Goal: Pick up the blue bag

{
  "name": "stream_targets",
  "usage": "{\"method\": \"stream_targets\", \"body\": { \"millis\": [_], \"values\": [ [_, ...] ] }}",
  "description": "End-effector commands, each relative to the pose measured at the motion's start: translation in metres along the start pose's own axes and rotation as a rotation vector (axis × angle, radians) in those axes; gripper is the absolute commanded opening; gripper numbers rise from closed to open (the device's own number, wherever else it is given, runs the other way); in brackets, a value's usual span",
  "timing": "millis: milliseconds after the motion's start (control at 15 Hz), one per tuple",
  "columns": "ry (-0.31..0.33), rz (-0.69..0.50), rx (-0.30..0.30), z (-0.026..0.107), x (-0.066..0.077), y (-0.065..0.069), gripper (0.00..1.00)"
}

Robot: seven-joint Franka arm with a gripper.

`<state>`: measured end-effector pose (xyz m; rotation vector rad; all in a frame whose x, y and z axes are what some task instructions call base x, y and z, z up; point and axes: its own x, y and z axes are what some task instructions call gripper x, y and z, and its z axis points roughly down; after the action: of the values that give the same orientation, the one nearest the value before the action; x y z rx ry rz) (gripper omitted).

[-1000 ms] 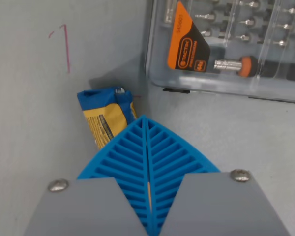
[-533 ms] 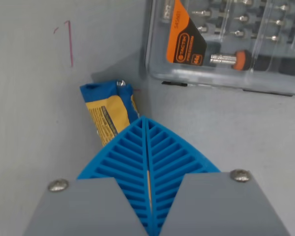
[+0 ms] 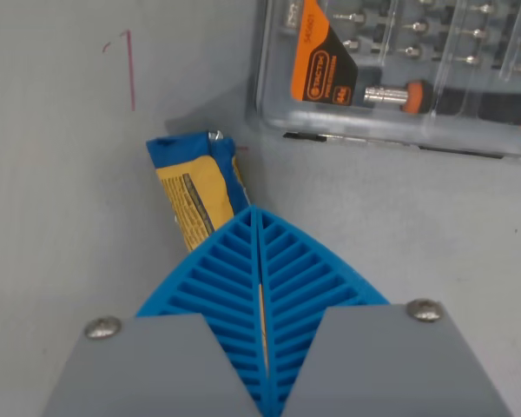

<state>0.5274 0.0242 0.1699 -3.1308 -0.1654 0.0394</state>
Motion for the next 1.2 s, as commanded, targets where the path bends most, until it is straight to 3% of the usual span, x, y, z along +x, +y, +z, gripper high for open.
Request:
{"method": "stream_targets", "body": {
  "millis": [67,800,867,1200],
  "values": [
    [0.036,-0.012,-0.004,-0.013,-0.010,-0.001,0.00],
    [0.036,-0.012,-0.004,-0.031,-0.011,-0.002,0.00],
    [0.036,-0.012,-0.004,-0.033,-0.012,-0.002,1.00],
    [0.037,-0.012,-0.004,-0.033,-0.012,-0.002,1.00]
  ]
}}
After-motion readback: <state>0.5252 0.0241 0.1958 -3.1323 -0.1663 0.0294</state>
